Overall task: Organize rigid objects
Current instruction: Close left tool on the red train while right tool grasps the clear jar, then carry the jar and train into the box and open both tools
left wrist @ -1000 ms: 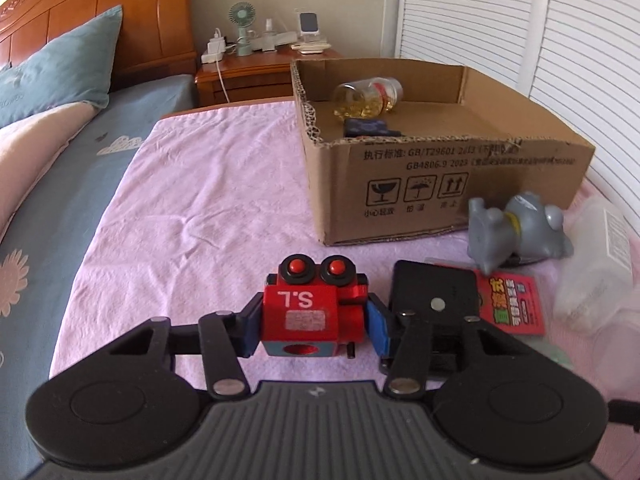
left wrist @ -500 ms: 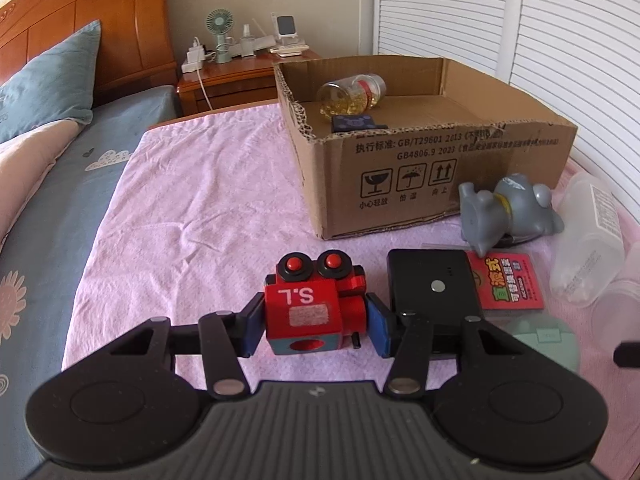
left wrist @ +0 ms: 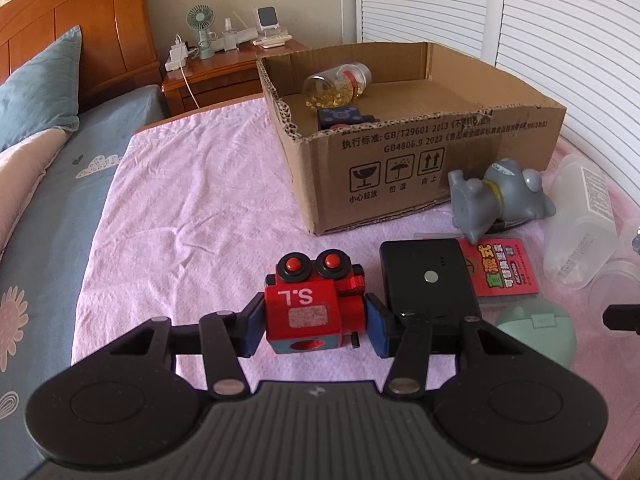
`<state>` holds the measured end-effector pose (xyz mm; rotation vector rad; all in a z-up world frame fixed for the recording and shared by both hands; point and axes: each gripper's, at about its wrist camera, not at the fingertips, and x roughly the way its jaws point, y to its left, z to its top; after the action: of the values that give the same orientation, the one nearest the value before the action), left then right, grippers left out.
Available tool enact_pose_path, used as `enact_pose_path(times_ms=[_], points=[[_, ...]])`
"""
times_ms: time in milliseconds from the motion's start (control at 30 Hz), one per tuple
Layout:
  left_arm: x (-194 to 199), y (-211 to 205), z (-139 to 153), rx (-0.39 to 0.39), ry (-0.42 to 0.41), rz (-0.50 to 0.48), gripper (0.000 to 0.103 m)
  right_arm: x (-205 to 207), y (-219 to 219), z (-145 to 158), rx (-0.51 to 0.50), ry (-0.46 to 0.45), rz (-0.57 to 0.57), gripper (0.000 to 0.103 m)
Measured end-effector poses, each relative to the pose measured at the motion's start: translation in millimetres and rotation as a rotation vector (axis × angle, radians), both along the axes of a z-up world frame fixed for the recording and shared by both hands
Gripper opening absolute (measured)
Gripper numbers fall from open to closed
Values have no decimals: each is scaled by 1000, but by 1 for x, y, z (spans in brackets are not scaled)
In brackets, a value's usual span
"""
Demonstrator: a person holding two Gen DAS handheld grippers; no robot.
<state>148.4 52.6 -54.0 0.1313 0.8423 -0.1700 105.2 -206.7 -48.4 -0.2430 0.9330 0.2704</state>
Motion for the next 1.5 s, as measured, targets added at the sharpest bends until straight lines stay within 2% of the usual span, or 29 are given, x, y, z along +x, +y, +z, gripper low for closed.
enact_pose_path(times_ms=[200,433,667,867,1067,1200,1267,1500], points=[[0,5,8,-4,42,-33,50,1,-9,11,29,20,48,94],[-6,5,27,2,61,-80,50,1,-23,43,83,14,116,94],[-7,-1,52,-3,55,-139,50,25,-28,86,108,-88,147,94],[1,-5,75,-17,18,-148,50,72,-12,111,114,-178,177,94],[12,-8,96,-11,-45,-149,50,129,10,107,113,-178,162,94],[21,-8,104,-3,-69,-139,50,156,23,94,102,-143,144,97],[25,-9,106,1,-75,-135,50,159,25,88,105,-143,143,103],[40,-15,108,8,-73,-146,50,138,12,83,164,-107,107,103]])
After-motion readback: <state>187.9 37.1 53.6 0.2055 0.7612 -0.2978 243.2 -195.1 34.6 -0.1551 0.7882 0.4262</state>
